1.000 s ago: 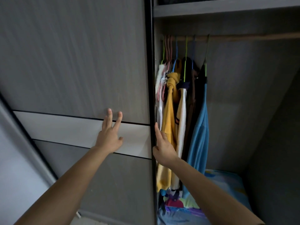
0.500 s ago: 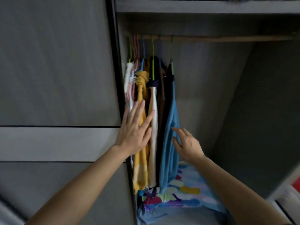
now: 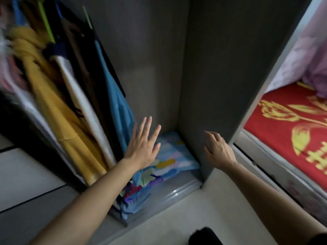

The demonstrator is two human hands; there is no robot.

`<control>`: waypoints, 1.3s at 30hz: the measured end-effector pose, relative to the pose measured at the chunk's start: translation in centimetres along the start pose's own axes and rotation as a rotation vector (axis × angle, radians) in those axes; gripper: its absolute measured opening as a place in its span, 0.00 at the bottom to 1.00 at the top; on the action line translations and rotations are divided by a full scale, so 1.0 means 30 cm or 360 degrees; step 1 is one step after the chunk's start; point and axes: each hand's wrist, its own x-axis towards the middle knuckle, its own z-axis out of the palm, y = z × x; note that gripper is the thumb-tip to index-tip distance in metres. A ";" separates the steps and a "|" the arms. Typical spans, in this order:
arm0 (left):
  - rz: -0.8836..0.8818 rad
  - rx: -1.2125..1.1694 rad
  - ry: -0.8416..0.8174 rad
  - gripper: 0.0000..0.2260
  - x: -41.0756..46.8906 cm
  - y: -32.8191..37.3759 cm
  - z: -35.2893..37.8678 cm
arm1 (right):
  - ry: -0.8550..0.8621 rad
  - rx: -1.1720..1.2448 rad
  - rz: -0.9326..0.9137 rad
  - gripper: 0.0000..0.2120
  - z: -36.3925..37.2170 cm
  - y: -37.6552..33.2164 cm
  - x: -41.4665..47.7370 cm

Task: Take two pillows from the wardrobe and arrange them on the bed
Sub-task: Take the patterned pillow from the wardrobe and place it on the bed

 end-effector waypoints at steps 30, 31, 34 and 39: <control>-0.1065 -0.0534 -0.1126 0.31 0.022 0.003 1.726 | -0.1251 0.0510 0.0839 0.30 1.638 0.459 0.423; -0.1043 -0.0533 -0.1141 0.32 -0.020 0.001 1.806 | -0.1281 0.0523 0.0901 0.31 1.718 0.473 0.387; -0.0924 -0.0446 -0.1168 0.35 -0.122 -0.024 2.001 | -0.1348 0.0578 0.1117 0.32 1.923 0.510 0.315; -0.0868 -0.0269 -0.1098 0.43 -0.232 -0.082 2.259 | -0.1351 0.0829 0.1441 0.39 2.185 0.561 0.343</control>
